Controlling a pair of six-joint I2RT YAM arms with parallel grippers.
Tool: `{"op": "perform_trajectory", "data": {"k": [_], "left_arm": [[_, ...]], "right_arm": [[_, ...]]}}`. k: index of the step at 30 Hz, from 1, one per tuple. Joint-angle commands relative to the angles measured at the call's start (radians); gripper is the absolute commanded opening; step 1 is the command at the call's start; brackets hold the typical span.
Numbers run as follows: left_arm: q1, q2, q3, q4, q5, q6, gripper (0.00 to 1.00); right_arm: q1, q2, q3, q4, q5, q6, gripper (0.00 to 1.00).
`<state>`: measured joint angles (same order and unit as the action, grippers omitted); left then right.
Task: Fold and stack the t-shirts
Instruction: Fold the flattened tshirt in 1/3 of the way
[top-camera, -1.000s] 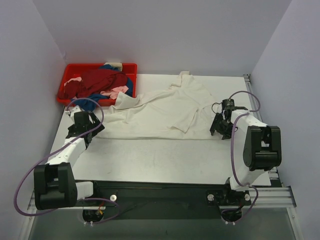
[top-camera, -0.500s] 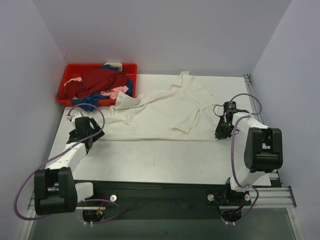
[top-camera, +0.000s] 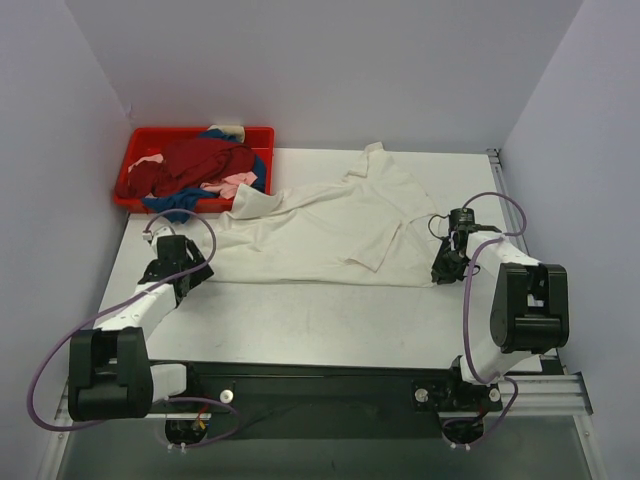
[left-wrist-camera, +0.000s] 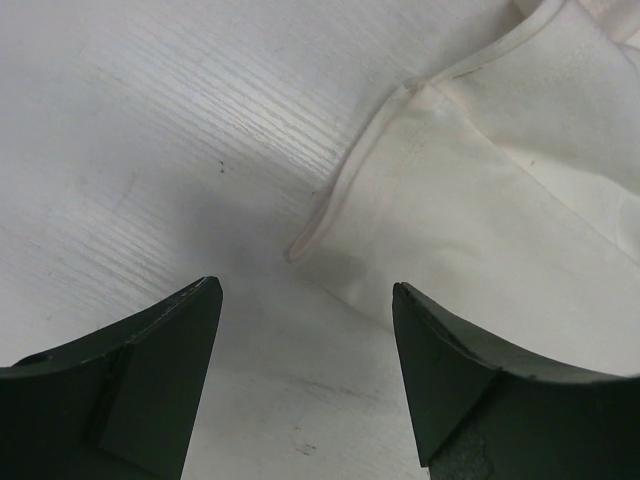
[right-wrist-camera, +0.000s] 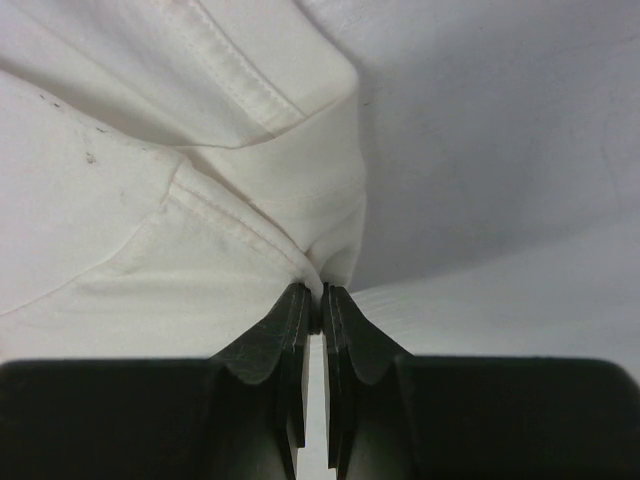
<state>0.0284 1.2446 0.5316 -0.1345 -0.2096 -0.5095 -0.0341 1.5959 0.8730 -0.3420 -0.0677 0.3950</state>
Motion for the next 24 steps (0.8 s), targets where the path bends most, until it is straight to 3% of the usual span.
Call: {"op": "perform_trajectory", "data": {"k": [1, 12, 22, 24], "left_arm": [[-0.004, -0.001, 0.021, -0.016, -0.007, 0.008, 0.79], [-0.002, 0.145, 0.102, -0.037, 0.064, 0.048, 0.47], [-0.001, 0.164, 0.11, -0.051, 0.065, 0.048, 0.01], [-0.001, 0.154, 0.105, -0.057, 0.052, 0.043, 0.0]], "right_arm": [[-0.007, -0.03, -0.003, -0.049, 0.014, -0.002, 0.0], [-0.007, -0.066, -0.031, -0.048, 0.011, 0.001, 0.0], [-0.007, -0.18, -0.078, -0.103, 0.051, 0.033, 0.0], [-0.007, -0.209, -0.089, -0.12, 0.065, 0.045, 0.0]]}}
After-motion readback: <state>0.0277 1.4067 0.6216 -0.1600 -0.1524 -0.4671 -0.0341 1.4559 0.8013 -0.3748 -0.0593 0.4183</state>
